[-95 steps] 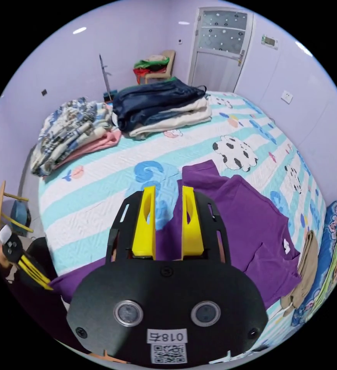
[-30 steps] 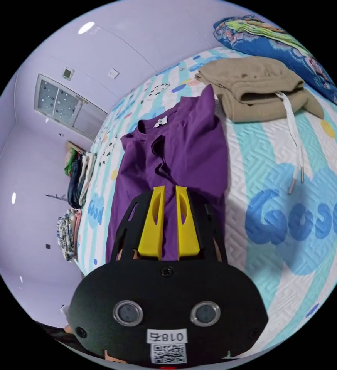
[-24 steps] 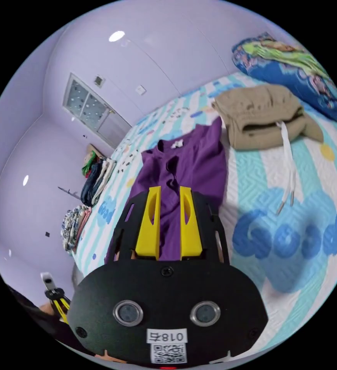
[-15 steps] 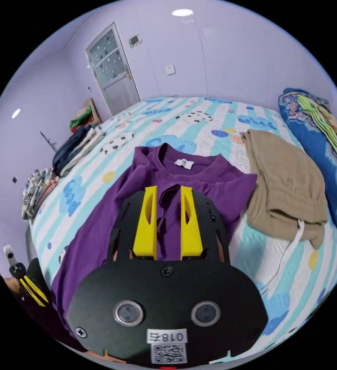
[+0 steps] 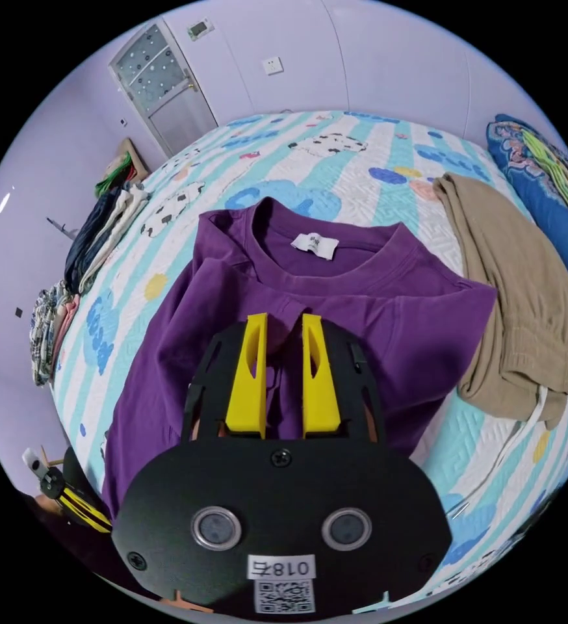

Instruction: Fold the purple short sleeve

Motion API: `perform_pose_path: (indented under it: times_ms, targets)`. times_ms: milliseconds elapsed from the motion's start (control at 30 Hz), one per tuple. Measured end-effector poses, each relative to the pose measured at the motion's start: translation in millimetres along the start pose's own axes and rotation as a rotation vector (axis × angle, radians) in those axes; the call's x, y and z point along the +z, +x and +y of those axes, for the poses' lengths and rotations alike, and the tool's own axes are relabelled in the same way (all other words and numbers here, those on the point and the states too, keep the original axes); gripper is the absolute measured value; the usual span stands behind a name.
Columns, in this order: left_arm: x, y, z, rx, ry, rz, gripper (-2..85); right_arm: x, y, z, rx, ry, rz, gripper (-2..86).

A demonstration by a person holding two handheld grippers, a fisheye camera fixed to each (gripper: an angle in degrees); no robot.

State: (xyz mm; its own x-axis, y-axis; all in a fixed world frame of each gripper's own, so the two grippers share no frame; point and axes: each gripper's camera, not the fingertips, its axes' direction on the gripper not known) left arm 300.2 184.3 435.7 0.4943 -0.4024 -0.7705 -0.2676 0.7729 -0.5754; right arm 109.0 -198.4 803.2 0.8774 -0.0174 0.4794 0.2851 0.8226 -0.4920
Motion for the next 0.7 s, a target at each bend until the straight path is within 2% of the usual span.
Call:
perform_pose_path:
  times_ms: [133,333,467,533,700]
  targets:
    - [-1.5,6.3,3.3,0.005,0.006,-0.002,4.4,-8.5,-18.8,-1.1,-0.049,0.032,0.019,3.1]
    - [-6.4,10.4,10.5,0.0,0.02,-0.024,3.9,-55.1,-50.4,19.7,-0.076,0.291,0.289,1.2]
    - [-7.9,12.1,15.3,-0.01,0.027,-0.03,3.9,-34.9,-17.3,28.0,0.099,0.204,0.366,1.7]
    - [-9.5,15.3,19.1,-0.012,0.031,-0.032,3.9,-24.4,-0.6,34.3,0.182,0.149,0.346,2.5]
    - [-13.7,16.7,30.9,-0.033,0.039,-0.037,4.0,-41.1,9.3,50.8,0.265,0.203,0.208,6.9]
